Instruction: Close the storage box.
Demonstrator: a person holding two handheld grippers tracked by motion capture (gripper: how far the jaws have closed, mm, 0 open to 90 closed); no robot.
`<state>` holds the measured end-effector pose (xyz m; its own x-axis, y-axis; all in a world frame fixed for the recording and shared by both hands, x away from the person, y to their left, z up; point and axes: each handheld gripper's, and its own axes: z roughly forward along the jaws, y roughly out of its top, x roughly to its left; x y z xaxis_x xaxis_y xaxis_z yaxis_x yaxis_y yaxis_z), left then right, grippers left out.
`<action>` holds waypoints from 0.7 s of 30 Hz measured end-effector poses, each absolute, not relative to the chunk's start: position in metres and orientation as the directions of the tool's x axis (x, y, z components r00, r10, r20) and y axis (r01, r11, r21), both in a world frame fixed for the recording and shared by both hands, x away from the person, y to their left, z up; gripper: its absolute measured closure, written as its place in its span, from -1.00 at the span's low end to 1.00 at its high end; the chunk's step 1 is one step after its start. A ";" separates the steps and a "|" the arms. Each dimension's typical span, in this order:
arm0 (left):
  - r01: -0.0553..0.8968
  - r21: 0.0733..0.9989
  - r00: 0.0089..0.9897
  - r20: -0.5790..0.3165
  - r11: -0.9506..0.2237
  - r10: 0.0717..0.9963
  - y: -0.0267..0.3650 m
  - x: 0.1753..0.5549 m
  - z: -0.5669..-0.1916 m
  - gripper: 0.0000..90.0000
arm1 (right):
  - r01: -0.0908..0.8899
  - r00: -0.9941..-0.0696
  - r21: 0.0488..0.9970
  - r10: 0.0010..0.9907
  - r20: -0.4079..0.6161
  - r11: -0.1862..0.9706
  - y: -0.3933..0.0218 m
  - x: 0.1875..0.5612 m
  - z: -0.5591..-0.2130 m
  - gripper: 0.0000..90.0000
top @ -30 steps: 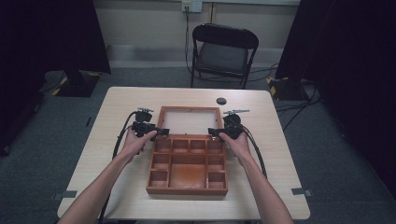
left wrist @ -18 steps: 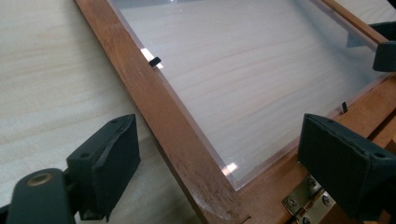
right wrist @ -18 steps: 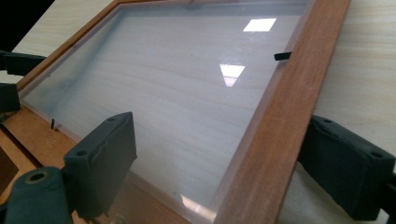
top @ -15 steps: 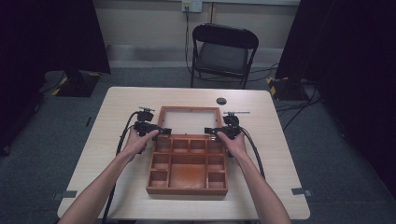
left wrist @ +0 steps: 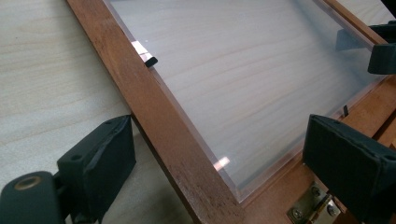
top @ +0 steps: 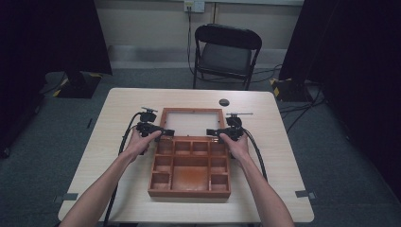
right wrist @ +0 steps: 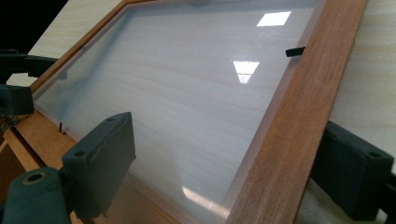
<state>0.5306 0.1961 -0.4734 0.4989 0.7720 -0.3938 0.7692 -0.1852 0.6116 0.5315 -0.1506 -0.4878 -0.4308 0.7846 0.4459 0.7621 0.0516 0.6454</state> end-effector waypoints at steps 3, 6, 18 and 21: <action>0.763 0.618 0.499 -0.374 -0.191 0.782 0.195 0.530 -0.473 -0.80 | 0.760 -0.429 0.647 0.788 0.442 0.051 -0.150 0.531 -0.487 -0.74; 0.759 0.622 0.499 -0.367 -0.193 0.785 0.195 0.532 -0.474 -0.77 | 0.752 -0.437 0.657 0.789 0.432 0.057 -0.150 0.531 -0.486 -0.73; 0.756 0.626 0.516 -0.388 -0.193 0.764 0.192 0.533 -0.472 -0.73 | 0.705 -0.471 0.704 0.798 0.375 0.086 -0.152 0.528 -0.479 -0.65; 0.764 0.620 0.511 -0.408 -0.182 0.757 0.191 0.532 -0.471 -0.69 | 0.683 -0.483 0.723 0.805 0.345 0.100 -0.153 0.526 -0.476 -0.59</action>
